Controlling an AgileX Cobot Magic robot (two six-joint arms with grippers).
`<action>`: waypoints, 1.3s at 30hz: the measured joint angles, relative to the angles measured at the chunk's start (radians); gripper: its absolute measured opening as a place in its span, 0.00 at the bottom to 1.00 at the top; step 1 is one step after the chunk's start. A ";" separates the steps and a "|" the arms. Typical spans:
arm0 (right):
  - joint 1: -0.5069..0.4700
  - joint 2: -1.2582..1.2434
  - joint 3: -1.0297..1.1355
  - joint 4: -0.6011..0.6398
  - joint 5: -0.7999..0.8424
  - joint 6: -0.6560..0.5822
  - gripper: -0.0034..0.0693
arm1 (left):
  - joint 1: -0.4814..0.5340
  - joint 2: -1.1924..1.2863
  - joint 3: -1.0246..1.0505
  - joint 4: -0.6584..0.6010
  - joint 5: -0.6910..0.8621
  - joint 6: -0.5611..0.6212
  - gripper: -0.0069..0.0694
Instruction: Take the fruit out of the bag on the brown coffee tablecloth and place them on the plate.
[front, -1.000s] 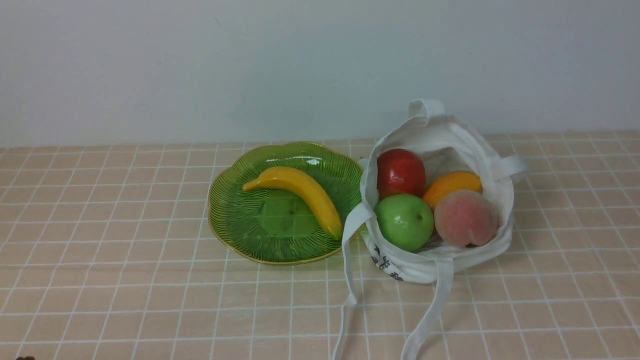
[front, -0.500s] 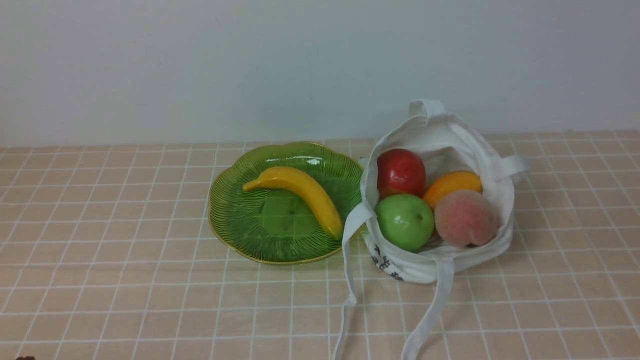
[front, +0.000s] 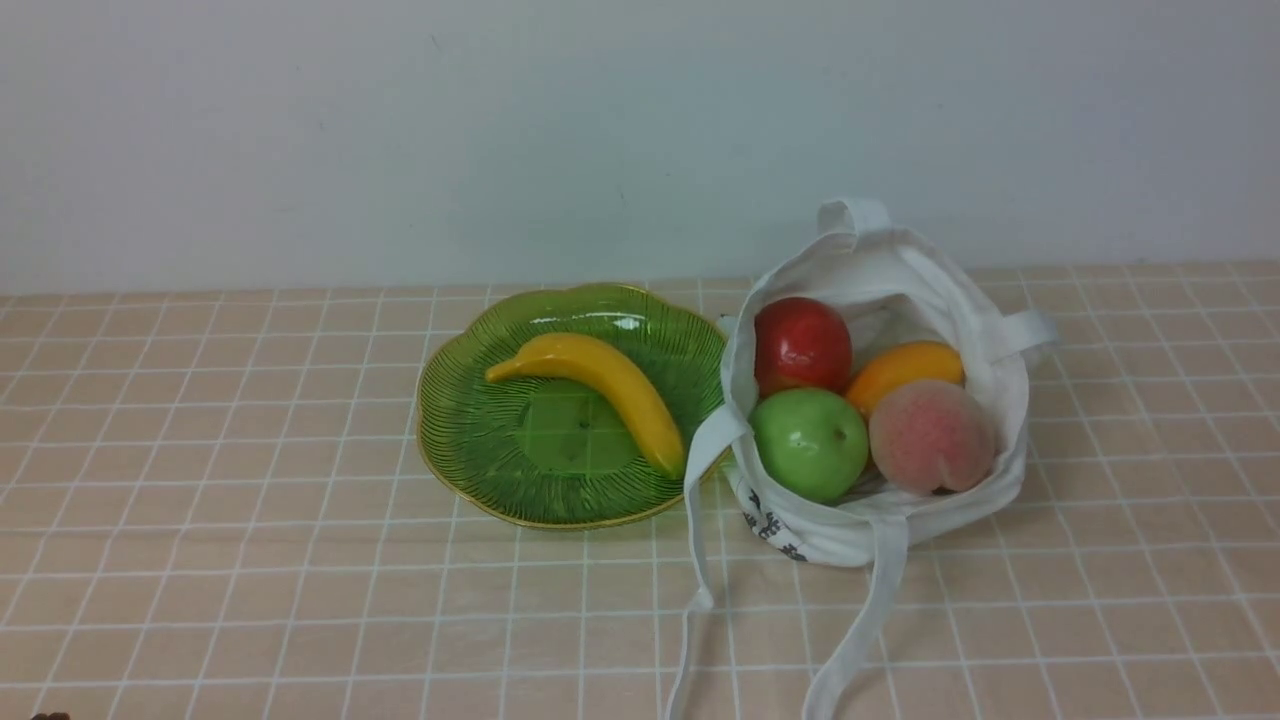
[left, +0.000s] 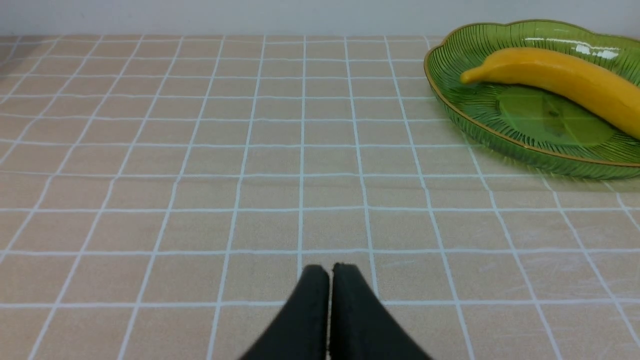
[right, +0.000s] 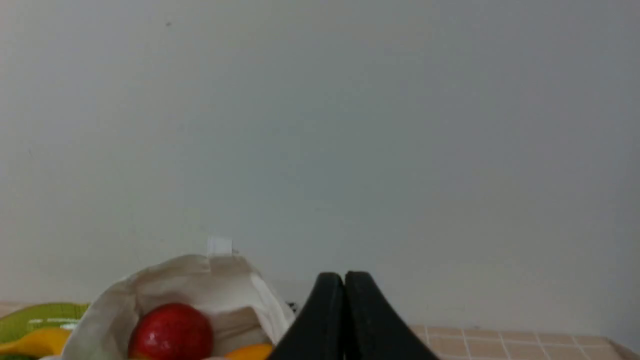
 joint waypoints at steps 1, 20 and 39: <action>0.000 0.000 0.012 -0.001 0.007 0.000 0.03 | 0.000 0.000 0.000 0.000 0.000 0.000 0.08; -0.026 -0.181 0.222 -0.391 0.247 0.432 0.03 | 0.000 0.000 0.000 0.000 0.000 0.000 0.08; -0.029 -0.182 0.218 -0.391 0.283 0.441 0.03 | 0.000 0.000 0.000 0.000 0.000 0.000 0.08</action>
